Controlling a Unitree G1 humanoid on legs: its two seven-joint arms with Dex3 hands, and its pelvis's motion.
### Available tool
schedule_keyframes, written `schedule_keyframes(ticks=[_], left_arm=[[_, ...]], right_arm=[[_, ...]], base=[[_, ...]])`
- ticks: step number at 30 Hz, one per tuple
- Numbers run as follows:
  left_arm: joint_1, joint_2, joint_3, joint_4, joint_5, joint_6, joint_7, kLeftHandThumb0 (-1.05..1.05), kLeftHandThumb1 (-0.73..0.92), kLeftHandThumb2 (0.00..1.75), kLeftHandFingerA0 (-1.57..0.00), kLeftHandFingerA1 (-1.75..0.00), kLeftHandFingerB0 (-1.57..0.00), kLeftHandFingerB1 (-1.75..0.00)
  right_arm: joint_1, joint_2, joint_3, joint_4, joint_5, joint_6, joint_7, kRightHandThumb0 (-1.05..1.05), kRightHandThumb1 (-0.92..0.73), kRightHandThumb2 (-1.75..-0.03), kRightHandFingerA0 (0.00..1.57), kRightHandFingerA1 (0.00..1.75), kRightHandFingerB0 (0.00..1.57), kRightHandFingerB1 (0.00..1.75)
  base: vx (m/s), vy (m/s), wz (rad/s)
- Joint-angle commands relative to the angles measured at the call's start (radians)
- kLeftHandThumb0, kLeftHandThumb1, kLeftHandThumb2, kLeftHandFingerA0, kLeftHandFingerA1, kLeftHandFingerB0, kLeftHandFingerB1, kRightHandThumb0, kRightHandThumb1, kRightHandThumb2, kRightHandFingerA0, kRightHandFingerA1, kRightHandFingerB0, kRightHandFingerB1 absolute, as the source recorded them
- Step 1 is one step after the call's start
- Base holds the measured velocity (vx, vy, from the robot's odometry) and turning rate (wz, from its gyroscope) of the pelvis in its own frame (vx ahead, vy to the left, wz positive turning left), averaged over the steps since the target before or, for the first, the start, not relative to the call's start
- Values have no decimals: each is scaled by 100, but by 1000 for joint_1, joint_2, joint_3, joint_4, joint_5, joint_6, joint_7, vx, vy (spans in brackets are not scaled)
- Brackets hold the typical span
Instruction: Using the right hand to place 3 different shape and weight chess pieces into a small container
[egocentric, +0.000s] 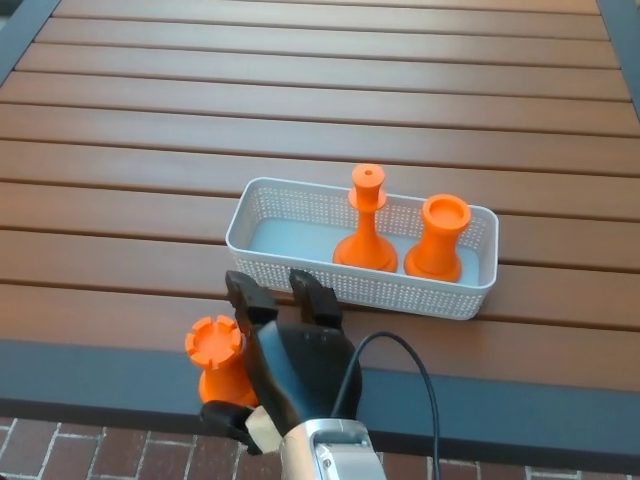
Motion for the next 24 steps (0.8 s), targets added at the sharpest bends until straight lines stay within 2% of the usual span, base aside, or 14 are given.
schedule_keyframes(ticks=[1, 3, 4, 9, 10, 11, 12, 15, 16, 17, 19, 20, 23, 24], left_arm=[[19, 4, -4, 11, 39, -34, 35, -5, 55, 110, -107, -151, -98, -120], [22, 3, -6, 11, 39, -36, 35, -5, 55, 110, -107, -151, -98, -120], [24, -4, 9, 10, 14, -26, 8, -7, 52, 112, -109, -149, -100, -118], [25, -17, 35, 9, -23, 0, -33, -6, 53, 112, -105, -152, -95, -118], [24, -17, 37, 12, -24, -2, -39, -5, 52, 113, -104, -152, -95, -118], [22, -16, 41, 15, -26, -7, -46, -5, 52, 113, -104, -152, -95, -118], [23, -18, 41, 15, -23, -7, -42, -6, 51, 114, -104, -152, -96, -118], [23, -16, 28, 15, 5, -14, -9, -8, 51, 114, -104, -152, -95, -119], [31, -15, 24, 9, 12, -24, -9, -5, 55, 111, -104, -154, -94, -125], [32, -14, 27, 9, 10, -25, -12, -6, 53, 115, -105, -153, -95, -125], [29, -12, 30, 13, 7, -21, -10, -6, 53, 115, -105, -153, -95, -125], [26, -6, 24, 24, 19, -33, -8, -5, 53, 116, -103, -153, -91, -126], [25, -4, 21, 28, 24, -39, -8, -5, 53, 116, -103, -153, -91, -126], [28, -12, 28, 21, 12, -32, -15, -6, 56, 112, -104, -154, -94, -123]], right_arm=[[84, 286, -7, 27, 88, -21, -11, -88, -51, -94, 0, 38, 7, 18], [85, 284, -2, 23, 92, -17, -14, -88, -51, -94, 0, 38, 7, 18], [80, 279, -18, 36, 94, -18, -22, -89, -51, -95, 0, 45, 3, 23], [74, 280, -30, 57, 96, -10, -38, -90, -51, -94, 2, 43, 2, 26], [74, 286, -30, 65, 99, -10, -40, -90, -53, -94, 1, 59, 9, 26], [73, 291, -32, 74, 104, -12, -42, -90, -53, -94, 1, 59, 9, 26], [76, 291, -33, 77, 106, -14, -45, -85, -49, -91, 6, 70, 6, 26], [81, 291, -39, 80, 113, -22, -54, -80, -48, -94, 10, 72, 0, 33], [79, 278, -47, 79, 119, -26, -46, -85, -52, -92, 35, 88, 3, 37], [85, 267, -50, 79, 124, -47, -51, -74, -64, -59, 48, 103, 11, 44], [93, 261, -52, 80, 128, -73, -63, -74, -64, -59, 48, 103, 11, 44], [111, 261, -81, 84, 161, -144, -85, -62, -69, -60, 78, 119, 21, 51], [118, 261, -94, 88, 176, -176, -96, -62, -69, -60, 78, 119, 21, 51], [108, 267, -92, 92, 172, -170, -99, -58, -76, -63, 86, 124, 25, 54]], base=[[0, 0, 0], [0, 0, 0], [0, 0, 0], [0, 0, 0], [0, 0, 0], [0, 0, 0], [0, 0, 0], [0, 0, 0], [0, 0, 0], [0, 0, 0], [0, 0, 0], [0, 0, 0], [0, 0, 0], [0, 0, 0]])
